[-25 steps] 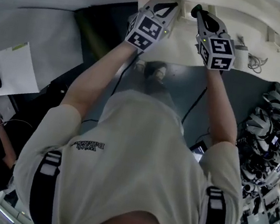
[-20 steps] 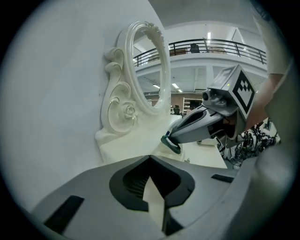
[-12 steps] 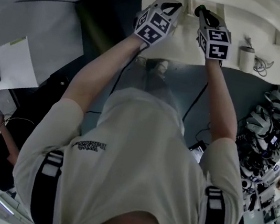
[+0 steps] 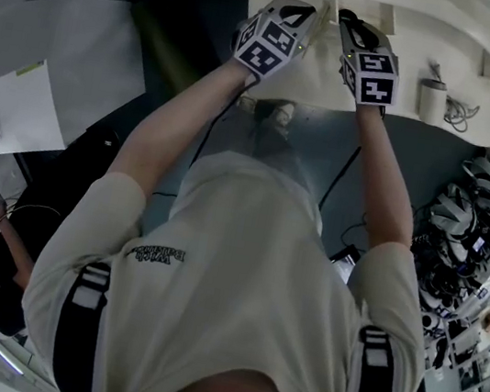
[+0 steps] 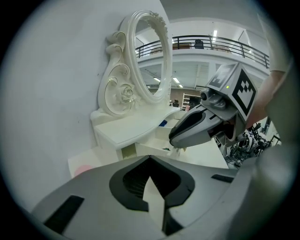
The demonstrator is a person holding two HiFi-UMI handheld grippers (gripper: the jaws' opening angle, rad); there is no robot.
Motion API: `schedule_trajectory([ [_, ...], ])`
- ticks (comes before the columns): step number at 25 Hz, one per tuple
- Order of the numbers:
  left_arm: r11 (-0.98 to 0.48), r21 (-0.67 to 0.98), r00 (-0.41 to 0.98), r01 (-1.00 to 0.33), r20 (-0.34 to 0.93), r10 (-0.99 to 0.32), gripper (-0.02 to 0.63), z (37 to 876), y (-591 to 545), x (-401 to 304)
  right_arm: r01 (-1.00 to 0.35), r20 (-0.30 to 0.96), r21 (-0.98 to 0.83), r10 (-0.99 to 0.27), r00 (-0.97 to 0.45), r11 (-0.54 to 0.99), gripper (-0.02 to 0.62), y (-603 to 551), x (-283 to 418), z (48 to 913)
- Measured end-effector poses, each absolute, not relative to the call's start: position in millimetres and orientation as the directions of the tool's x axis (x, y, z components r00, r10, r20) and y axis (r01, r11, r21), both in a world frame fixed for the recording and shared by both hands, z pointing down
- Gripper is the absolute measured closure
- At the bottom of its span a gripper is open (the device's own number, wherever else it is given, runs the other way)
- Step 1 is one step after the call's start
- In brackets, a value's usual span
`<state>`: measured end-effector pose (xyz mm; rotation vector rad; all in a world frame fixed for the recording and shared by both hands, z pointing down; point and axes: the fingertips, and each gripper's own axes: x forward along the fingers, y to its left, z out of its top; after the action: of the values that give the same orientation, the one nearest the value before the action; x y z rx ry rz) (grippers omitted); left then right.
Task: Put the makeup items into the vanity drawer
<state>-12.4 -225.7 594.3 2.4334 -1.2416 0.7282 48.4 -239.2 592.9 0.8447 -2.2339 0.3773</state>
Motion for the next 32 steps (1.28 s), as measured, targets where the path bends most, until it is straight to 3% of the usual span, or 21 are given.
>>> schedule_trajectory([
  [13, -0.551, 0.026, 0.479, -0.834, 0.528, -0.701, 0.592, 559, -223, -21, -0.680, 0.642, -0.006, -0.519, -0.565, 0.733, 0.546, -237, 49, 549],
  [20, -0.539, -0.004, 0.485, -0.842, 0.435, -0.759, 0.592, 487, -222, -23, -0.667, 0.534, 0.014, -0.569, -0.625, 0.745, 0.591, -225, 42, 470],
  [32, -0.562, -0.074, 0.535, -0.824, 0.227, -0.814, 0.592, 334, -186, -20, -0.673, 0.309, 0.020, -0.644, -0.699, 0.740, 0.592, -176, 58, 326],
])
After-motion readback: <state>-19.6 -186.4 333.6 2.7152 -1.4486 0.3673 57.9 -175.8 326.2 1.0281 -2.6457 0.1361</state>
